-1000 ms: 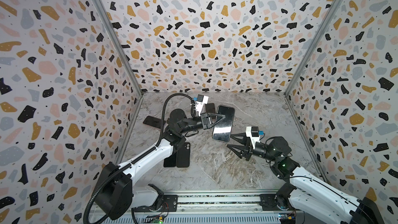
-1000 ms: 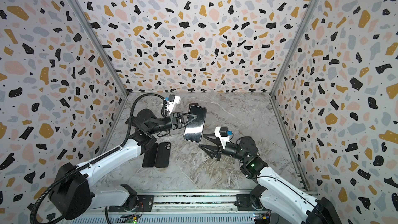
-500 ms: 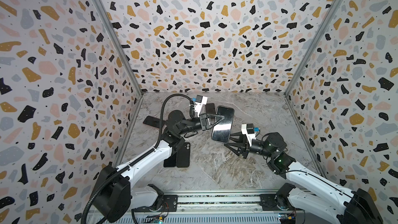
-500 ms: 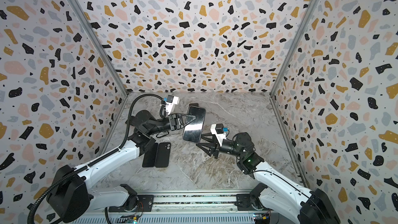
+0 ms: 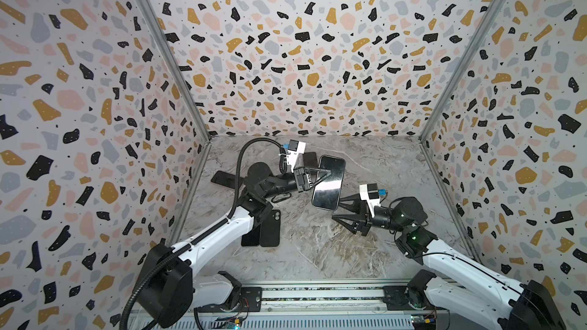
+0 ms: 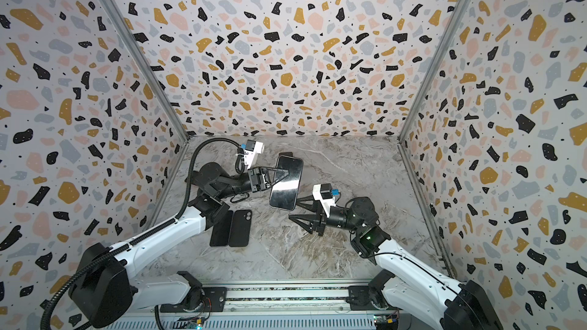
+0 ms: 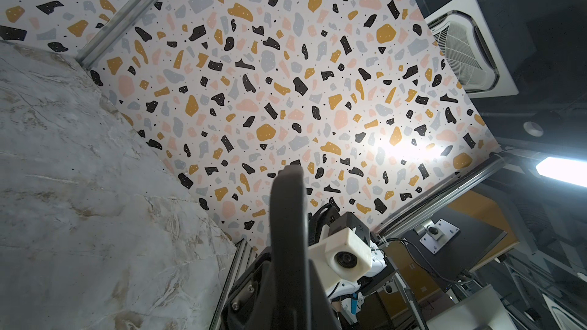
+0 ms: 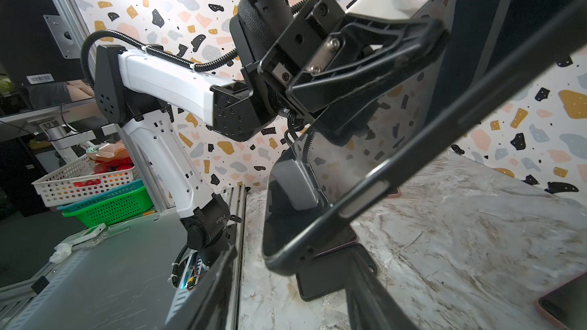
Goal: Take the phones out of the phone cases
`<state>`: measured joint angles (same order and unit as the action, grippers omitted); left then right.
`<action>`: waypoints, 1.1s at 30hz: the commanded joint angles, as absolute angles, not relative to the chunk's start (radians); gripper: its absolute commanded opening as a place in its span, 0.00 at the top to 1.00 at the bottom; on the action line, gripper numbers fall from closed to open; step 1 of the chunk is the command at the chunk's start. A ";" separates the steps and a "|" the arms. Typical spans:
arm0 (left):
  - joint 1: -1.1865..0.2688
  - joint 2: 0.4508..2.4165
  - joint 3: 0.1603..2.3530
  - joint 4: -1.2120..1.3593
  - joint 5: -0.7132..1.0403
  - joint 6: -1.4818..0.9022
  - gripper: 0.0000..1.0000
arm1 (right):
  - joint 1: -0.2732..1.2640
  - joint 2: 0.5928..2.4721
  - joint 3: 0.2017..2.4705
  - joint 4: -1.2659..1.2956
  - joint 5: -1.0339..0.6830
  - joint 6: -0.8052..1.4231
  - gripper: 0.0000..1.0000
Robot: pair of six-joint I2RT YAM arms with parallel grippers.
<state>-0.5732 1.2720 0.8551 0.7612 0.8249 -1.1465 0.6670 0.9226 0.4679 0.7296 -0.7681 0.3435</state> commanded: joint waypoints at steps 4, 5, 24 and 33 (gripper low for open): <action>-0.584 1.261 0.865 0.867 0.825 -1.157 1.00 | 0.666 0.915 0.469 0.762 -0.767 0.352 0.45; -0.584 1.261 0.867 0.867 0.825 -1.154 1.00 | 0.665 0.921 0.472 0.764 -0.766 0.353 0.45; -0.625 1.247 0.864 0.859 0.829 -1.126 1.00 | 0.620 0.956 0.488 0.801 -0.764 0.391 0.49; -0.653 1.248 0.861 0.862 0.828 -1.107 1.00 | 0.607 0.981 0.498 0.813 -0.773 0.418 0.49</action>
